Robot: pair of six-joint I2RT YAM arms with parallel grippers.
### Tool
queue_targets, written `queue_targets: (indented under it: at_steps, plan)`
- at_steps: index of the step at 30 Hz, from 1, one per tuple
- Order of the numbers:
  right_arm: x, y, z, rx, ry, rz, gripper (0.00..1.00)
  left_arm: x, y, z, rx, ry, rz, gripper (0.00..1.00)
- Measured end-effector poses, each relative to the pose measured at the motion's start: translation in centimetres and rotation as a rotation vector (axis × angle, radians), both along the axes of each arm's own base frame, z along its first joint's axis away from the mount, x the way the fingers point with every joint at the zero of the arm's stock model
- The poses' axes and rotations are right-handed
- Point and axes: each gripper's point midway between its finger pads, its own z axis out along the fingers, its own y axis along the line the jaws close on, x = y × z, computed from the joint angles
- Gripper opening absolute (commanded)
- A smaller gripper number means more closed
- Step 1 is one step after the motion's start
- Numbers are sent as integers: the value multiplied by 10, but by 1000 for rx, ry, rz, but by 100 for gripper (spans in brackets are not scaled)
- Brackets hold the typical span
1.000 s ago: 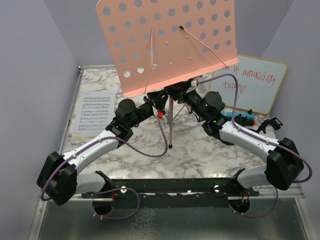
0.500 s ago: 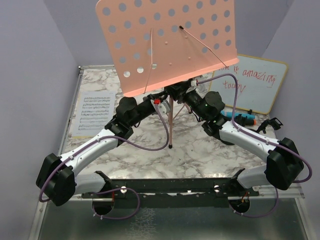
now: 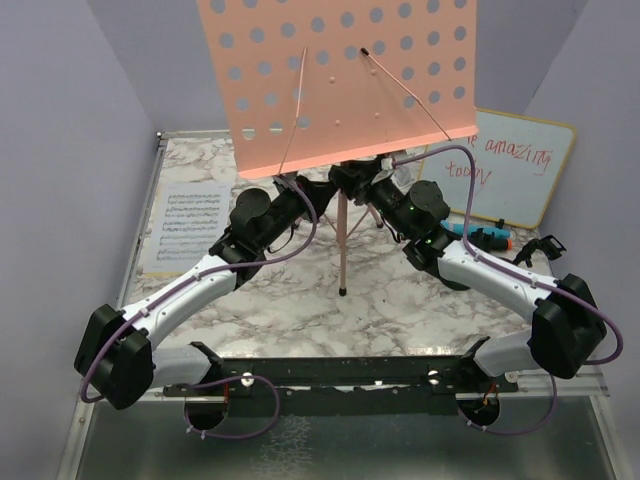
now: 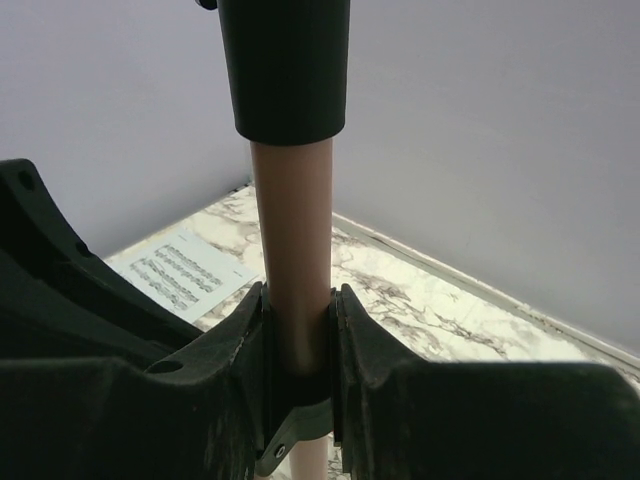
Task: Pack up the instrument practice props
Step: Unscrew the knob on the music stand.
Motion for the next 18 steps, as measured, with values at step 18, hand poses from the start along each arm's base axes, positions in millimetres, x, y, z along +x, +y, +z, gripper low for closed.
queue_targets:
  at_steps: [18]
  plan:
    - [2,-2,-1,-7,5,-10,0,0,-3,-2,-813,678,-6,17]
